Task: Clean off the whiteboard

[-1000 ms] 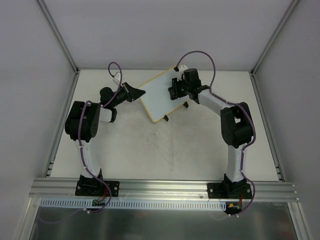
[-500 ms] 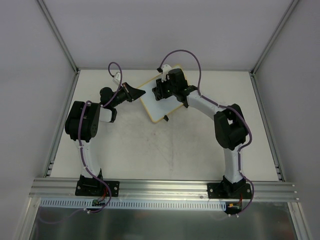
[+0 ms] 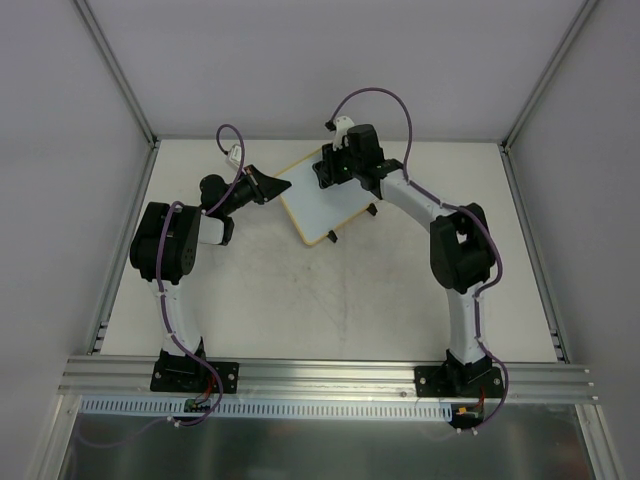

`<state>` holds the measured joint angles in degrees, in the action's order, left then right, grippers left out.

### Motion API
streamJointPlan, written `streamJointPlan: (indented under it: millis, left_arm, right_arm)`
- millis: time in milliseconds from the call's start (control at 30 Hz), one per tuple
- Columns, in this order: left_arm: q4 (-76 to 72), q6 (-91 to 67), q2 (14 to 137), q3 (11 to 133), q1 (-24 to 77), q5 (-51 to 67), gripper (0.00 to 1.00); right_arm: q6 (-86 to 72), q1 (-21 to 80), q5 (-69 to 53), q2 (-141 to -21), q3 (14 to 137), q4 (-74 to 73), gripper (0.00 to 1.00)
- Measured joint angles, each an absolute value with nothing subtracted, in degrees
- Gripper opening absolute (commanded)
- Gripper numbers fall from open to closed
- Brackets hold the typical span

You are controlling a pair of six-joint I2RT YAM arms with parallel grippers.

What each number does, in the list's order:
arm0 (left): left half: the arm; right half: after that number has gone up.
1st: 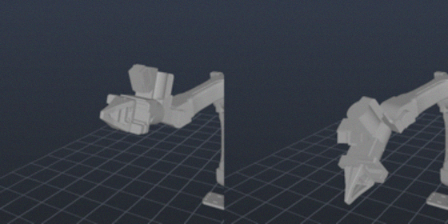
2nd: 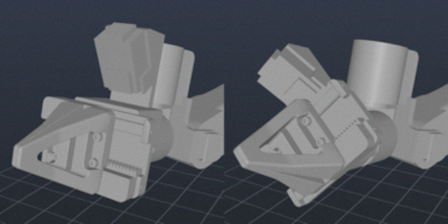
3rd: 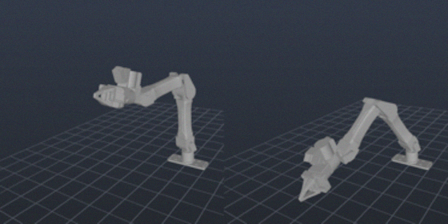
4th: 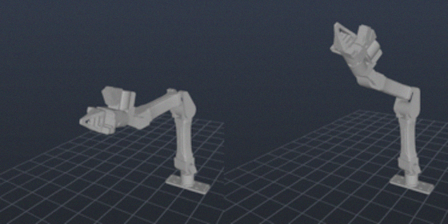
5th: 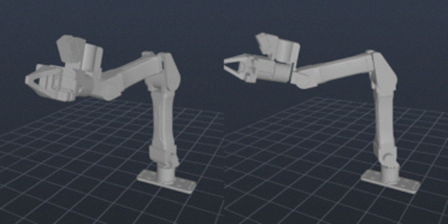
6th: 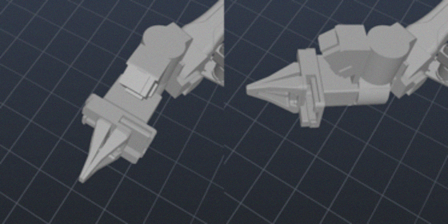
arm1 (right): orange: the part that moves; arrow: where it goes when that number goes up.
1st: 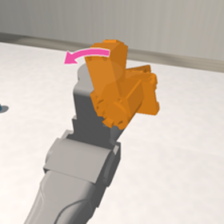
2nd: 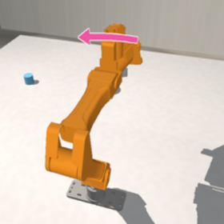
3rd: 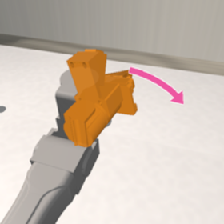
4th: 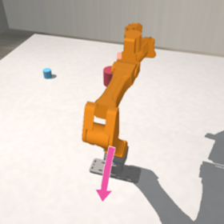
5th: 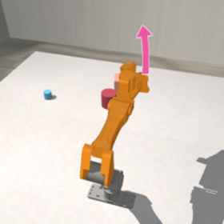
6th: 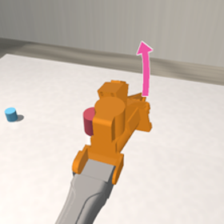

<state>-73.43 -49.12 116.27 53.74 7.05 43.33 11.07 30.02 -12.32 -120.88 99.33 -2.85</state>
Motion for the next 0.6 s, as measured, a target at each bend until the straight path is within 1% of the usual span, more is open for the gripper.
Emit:
streamJointPlan:
  millis: [333, 600]
  left_arm:
    - [-73.4, -49.3, 116.3, 53.7, 7.1, 43.7, 0.00]
    - [-73.4, -50.0, 116.3, 53.7, 7.0, 44.1, 0.00]
  right_arm:
    - [9.6, 23.6, -12.2, -122.1, 99.7, -2.8, 0.00]
    - [7.4, 20.8, -12.5, -123.5, 100.7, -2.9, 0.00]
